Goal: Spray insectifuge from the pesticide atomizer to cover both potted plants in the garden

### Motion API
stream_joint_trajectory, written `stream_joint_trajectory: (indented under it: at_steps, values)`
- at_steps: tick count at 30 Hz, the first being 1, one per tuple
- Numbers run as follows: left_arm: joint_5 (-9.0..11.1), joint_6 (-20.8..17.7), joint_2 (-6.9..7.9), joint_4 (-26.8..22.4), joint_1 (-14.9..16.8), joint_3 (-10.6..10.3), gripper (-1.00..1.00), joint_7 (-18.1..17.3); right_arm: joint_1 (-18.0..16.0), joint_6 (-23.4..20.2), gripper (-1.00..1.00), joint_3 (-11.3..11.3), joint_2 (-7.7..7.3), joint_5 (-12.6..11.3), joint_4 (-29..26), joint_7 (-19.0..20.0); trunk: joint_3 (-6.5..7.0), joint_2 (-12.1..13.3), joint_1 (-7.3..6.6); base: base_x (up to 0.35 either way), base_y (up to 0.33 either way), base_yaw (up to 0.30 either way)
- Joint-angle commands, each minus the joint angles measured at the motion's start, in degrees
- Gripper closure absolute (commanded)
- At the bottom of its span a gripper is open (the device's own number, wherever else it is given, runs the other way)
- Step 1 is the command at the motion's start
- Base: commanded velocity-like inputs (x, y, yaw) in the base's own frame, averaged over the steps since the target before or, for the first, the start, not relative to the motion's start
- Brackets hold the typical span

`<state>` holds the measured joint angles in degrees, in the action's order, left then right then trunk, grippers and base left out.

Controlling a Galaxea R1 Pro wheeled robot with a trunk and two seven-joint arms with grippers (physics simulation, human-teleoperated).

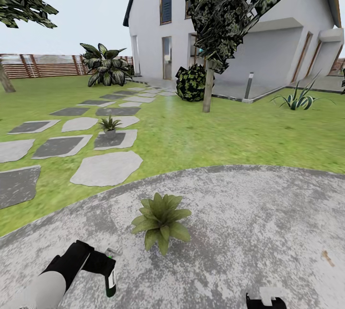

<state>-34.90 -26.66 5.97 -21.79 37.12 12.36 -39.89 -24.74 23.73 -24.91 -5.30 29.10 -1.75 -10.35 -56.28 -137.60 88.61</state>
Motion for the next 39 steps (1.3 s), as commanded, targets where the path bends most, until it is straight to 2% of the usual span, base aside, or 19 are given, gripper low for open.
stream_joint_trajectory:
  at_steps: [1,8,10,12,13,15,19,22,26,28,39]
  values:
    - [-0.34,-0.41,-0.10,-0.09,0.10,0.48,1.00,-0.36,-0.03,0.19,-1.00,-0.33,0.01,0.61,0.12,-0.29,-0.05,-0.02,-0.01,0.000,0.000,0.000]
    - [-0.31,-1.16,-0.98,-2.26,0.37,-0.17,1.00,-0.78,0.13,0.18,-1.00,-0.40,-0.07,0.44,0.08,-0.41,-0.05,-0.02,-0.01,0.000,0.000,0.000]
    - [-0.44,-2.23,-0.98,-2.97,1.48,-2.26,1.00,-1.99,0.13,0.18,-1.00,-0.40,-0.13,0.43,0.08,-0.45,-0.05,-0.02,-0.01,0.000,0.000,0.000]
    - [-0.73,-4.76,-0.91,-3.10,2.42,-4.56,1.00,-3.82,0.13,0.18,-1.00,-0.40,-0.14,0.43,0.08,-0.46,-0.05,-0.02,-0.01,0.000,0.000,0.000]
    - [-0.97,-7.73,-0.82,-3.29,2.84,-6.49,1.00,-5.39,0.13,0.18,-1.00,-0.40,-0.17,0.43,0.08,-0.46,-0.05,-0.02,-0.01,0.000,0.000,0.000]
    - [-1.20,-12.44,-0.59,-4.16,3.83,-8.96,1.00,-7.56,0.13,0.18,-1.00,-0.40,-0.22,0.43,0.08,-0.46,-0.05,-0.02,-0.01,0.000,0.000,0.000]
    - [-1.27,-17.28,-0.22,-5.41,7.27,-10.30,1.00,-9.40,0.13,0.18,-1.00,-0.40,-0.30,0.43,0.08,-0.42,-0.05,-0.02,-0.01,0.000,0.000,0.000]
    - [-1.30,-20.97,-0.18,-5.60,7.95,-10.83,1.00,-9.57,0.13,0.18,-1.00,-0.40,-0.53,0.43,0.03,-0.44,-0.05,-0.02,-0.01,0.000,0.000,0.000]
    - [-1.39,-21.88,-0.17,-5.57,8.05,-14.21,1.00,-9.59,0.13,0.18,-1.00,-0.40,-0.58,0.43,-0.01,-0.46,-0.05,-0.02,-0.01,0.058,0.026,0.000]
    - [-1.33,-22.76,-0.17,-5.51,8.03,-15.22,1.00,-9.59,0.13,0.18,-1.00,-0.40,-0.59,0.43,-0.07,-0.46,-0.05,-0.02,-0.01,0.249,0.140,0.000]
    - [-1.48,-23.78,-0.30,-5.46,7.67,-15.95,1.00,-9.47,0.13,0.18,-1.00,-0.46,-0.59,0.31,-0.21,-0.54,-0.05,-0.02,-0.01,0.286,0.193,0.000]
